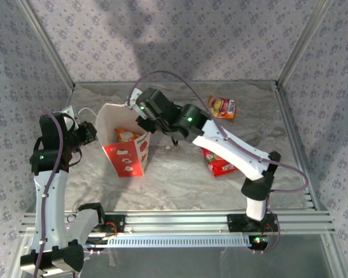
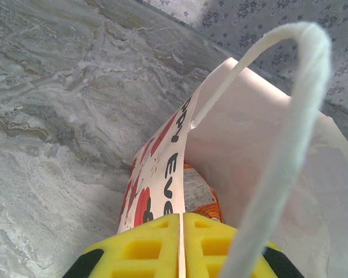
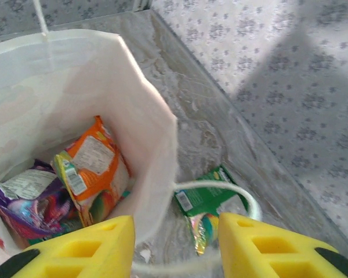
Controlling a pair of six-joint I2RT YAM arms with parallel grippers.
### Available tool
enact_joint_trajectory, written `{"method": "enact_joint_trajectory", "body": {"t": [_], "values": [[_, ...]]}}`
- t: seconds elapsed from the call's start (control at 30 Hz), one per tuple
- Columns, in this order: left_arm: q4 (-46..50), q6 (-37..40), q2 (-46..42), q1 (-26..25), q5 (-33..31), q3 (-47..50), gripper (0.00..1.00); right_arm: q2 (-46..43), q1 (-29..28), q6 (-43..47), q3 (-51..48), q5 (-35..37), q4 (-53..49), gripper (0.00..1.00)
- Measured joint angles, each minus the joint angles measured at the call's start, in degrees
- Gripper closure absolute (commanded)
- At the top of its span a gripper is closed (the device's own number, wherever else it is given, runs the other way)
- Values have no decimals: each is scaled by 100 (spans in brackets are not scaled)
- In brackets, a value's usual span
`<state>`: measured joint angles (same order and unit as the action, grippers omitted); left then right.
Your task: Place the snacks into the paper bag
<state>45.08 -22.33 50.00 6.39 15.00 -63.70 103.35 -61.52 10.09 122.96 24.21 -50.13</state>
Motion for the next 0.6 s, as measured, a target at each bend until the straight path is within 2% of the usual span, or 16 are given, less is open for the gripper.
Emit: {"method": "enact_joint_trajectory", "body": {"t": [0.03, 0.07, 0.1, 0.17, 0.4, 0.6], "values": [[0, 0, -2, 0, 0, 0, 90, -149, 42, -28, -138, 39, 42, 49], [0, 0, -2, 0, -2, 0, 90, -341, 111, -70, -323, 74, 94, 41], [0, 0, 0, 0, -2, 0, 90, -560, 214, -122, -533, 94, 144, 29], [0, 0, 4, 0, -2, 0, 90, -942, 437, -249, -920, 96, 238, 17], [-2, 0, 63, -2, -4, -11, 90, -2063, 1353, -632, -2186, -378, 586, 6], [0, 0, 76, -2, -50, -35, 90, -2577, 2201, -1132, -3442, -1515, 1191, 4]]}}
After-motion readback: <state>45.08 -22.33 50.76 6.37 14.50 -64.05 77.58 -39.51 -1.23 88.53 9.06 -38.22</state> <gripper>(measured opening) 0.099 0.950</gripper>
